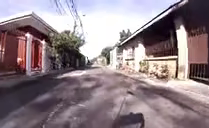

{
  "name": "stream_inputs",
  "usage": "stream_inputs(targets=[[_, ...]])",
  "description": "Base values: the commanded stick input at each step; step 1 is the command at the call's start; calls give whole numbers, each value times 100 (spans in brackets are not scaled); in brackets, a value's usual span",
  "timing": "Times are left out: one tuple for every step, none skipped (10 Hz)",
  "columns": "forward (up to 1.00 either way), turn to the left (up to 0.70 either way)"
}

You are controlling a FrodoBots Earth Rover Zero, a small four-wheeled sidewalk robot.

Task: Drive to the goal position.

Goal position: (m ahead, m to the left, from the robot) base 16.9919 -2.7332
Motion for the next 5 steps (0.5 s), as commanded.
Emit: stream_inputs(targets=[[100,0],[100,0],[100,0],[100,0],[100,0]])
